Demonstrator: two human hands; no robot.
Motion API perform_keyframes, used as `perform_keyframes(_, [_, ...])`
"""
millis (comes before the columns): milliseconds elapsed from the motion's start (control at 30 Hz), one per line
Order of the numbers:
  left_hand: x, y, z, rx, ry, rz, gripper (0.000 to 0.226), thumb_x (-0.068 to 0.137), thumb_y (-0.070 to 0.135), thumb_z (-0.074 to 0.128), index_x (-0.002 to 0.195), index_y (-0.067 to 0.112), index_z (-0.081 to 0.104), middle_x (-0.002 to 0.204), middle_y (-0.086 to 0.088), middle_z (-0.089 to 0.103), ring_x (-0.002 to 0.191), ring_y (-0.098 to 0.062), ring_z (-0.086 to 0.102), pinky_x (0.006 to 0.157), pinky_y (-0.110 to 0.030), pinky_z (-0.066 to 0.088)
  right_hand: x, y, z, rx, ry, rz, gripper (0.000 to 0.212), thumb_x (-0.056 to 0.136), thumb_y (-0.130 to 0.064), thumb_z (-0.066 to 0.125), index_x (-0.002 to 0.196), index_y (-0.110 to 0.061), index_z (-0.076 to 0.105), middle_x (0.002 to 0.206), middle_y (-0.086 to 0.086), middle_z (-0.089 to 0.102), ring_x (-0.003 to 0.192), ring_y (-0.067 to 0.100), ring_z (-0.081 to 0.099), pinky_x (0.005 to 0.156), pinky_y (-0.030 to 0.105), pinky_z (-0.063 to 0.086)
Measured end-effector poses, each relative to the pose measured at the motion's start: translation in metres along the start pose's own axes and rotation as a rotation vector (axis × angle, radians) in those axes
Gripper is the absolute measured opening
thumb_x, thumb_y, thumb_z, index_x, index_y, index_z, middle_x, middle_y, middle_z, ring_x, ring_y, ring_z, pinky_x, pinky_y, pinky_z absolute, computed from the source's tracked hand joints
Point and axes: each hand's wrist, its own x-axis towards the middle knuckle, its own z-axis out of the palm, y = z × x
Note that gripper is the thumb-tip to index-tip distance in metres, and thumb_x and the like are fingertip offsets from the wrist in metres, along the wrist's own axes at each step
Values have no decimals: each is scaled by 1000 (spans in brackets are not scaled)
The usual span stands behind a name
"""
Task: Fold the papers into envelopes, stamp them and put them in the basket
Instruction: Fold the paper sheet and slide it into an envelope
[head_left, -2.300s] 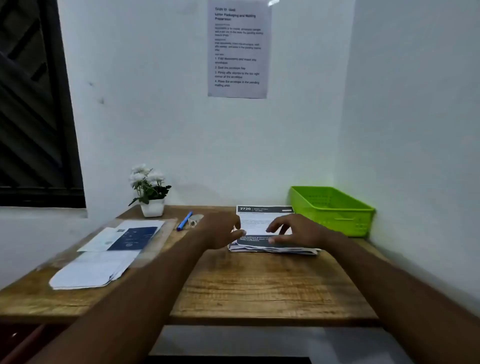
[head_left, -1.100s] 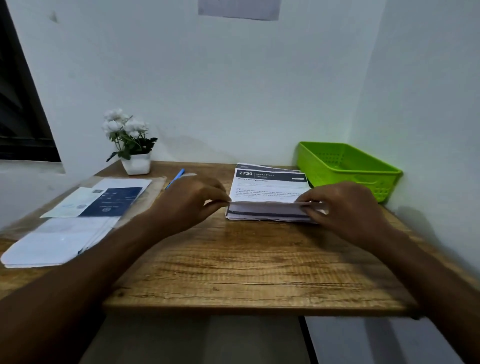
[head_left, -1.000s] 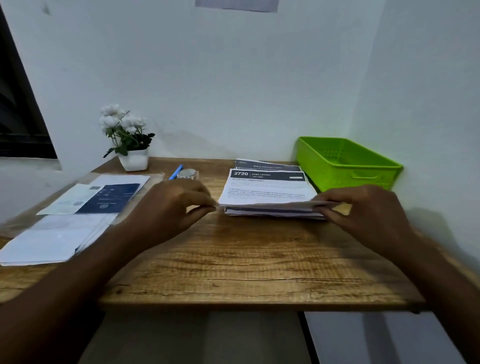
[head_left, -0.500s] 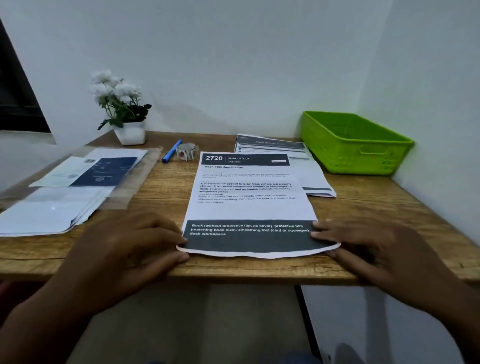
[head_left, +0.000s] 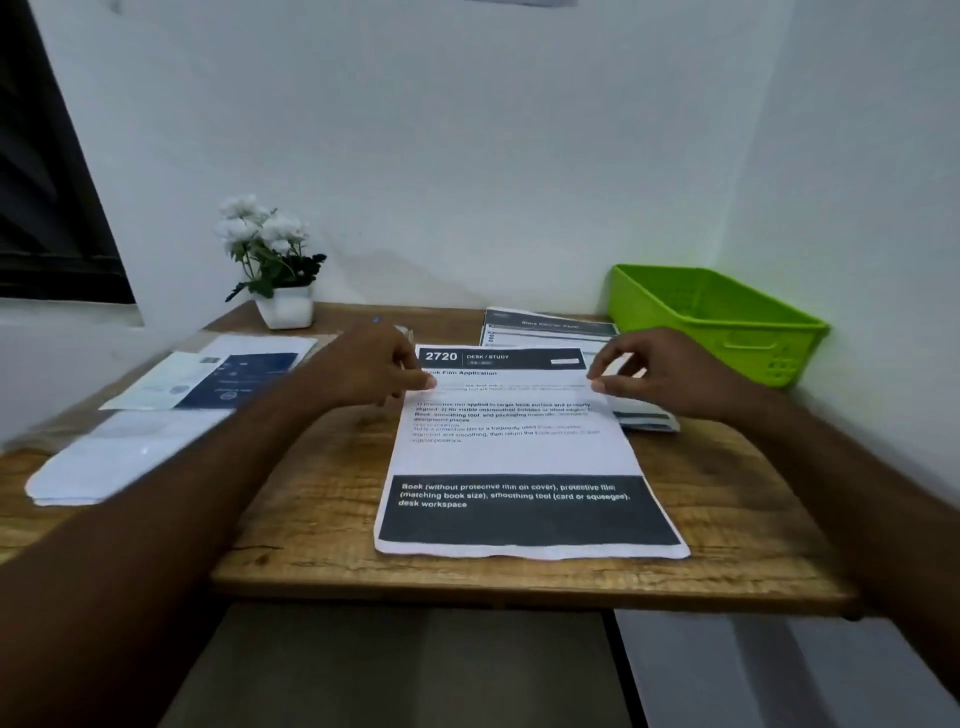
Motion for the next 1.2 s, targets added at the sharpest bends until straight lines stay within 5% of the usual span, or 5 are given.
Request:
perform_keyframes(133, [34,-8,3,87,116,-35,34,78,43,73,59,17,65,54,1,66,38,-11,57,51,-22,42,46,24,16,11,21,51,32,71,-18,85,91,-21,61,108,6,59,85,24,63,64,8,44])
perform_keyframes(300, [41,-24,12,9,166,-85,49,70,53,75,48,14,55,45,6,56,44,-10,51,59,-29,41,55,32,31,-143,33,238,77,67,-53,81,130,-30,43,123,-3,57,110,16,57,97,39,44])
perform_keyframes(533, [38,-25,3,-171,62,-202,29,66,31,85,88,12,75,71,4,69,45,-2,57,48,-15,45,58,34,38,-40,105,242,90,60,-48,87,135,-33,39,94,-15,60,96,18,65,92,46,49])
perform_keyframes(1067, [36,-36,5,-356,6,-147,36,79,-5,70,110,13,62,91,-11,68,54,-12,61,55,-26,53,51,40,26,128,114,6,35,66,-5,87,89,-26,71,82,-9,76,72,12,69,70,29,53])
perform_keyframes(1200, [34,-36,6,-379,-32,-133,15,96,20,54,94,17,68,93,-11,70,59,-14,57,48,-20,41,48,44,20,55,26,-21,29,71,-10,85,77,-35,71,73,-21,73,70,1,67,63,16,46])
